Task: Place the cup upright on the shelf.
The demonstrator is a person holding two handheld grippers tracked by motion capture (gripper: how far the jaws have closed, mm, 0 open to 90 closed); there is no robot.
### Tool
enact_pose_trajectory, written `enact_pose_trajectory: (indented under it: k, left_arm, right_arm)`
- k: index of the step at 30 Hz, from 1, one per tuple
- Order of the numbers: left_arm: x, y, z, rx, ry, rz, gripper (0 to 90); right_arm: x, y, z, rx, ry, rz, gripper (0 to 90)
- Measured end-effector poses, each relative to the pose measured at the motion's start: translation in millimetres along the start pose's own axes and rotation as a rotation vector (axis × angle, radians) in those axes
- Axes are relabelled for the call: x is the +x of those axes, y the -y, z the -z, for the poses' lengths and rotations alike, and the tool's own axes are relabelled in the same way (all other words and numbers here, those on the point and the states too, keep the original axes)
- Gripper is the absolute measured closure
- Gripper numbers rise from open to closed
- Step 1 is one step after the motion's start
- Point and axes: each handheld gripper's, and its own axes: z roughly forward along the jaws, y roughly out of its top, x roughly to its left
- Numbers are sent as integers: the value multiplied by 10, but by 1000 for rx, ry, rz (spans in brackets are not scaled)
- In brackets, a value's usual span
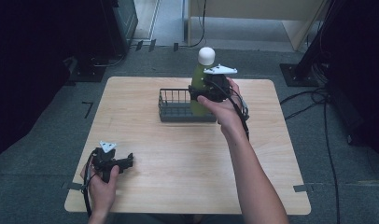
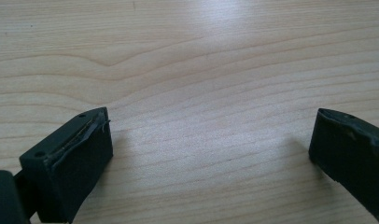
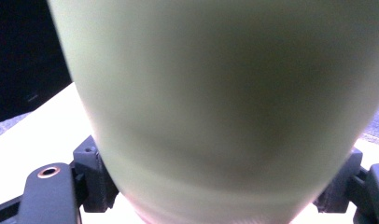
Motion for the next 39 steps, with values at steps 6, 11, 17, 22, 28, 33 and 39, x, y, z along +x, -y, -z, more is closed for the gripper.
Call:
enact_pose_trajectory:
  k: [6, 11, 17, 22, 28, 33, 39]
  left_arm:
    - [1, -1, -1, 0, 0, -1, 0]
    - [2, -2, -2, 0, 0, -3, 0]
    - [2, -2, -2, 1, 0, -4, 0]
    - [3, -3, -2, 1, -1, -5, 0]
    - [1, -2, -3, 0, 0, -2, 0]
    - [0, -3, -4, -1, 0, -1, 0]
    - [1, -3, -4, -1, 0, -2, 0]
  right_arm:
    - [-99, -150, -116, -25, 31, 3, 201]
    - [-187, -202, -244, -19, 43, -11, 202]
    - [-232, -209, -418, 2, 69, -4, 202]
    - [-242, -131, -532, 14, 74, 2, 202]
    - [-253, -11, -624, 27, 91, 3, 202]
    - [-267, 120, -706, 62, 95, -1, 202]
    - [-233, 220, -764, 70, 95, 1, 202]
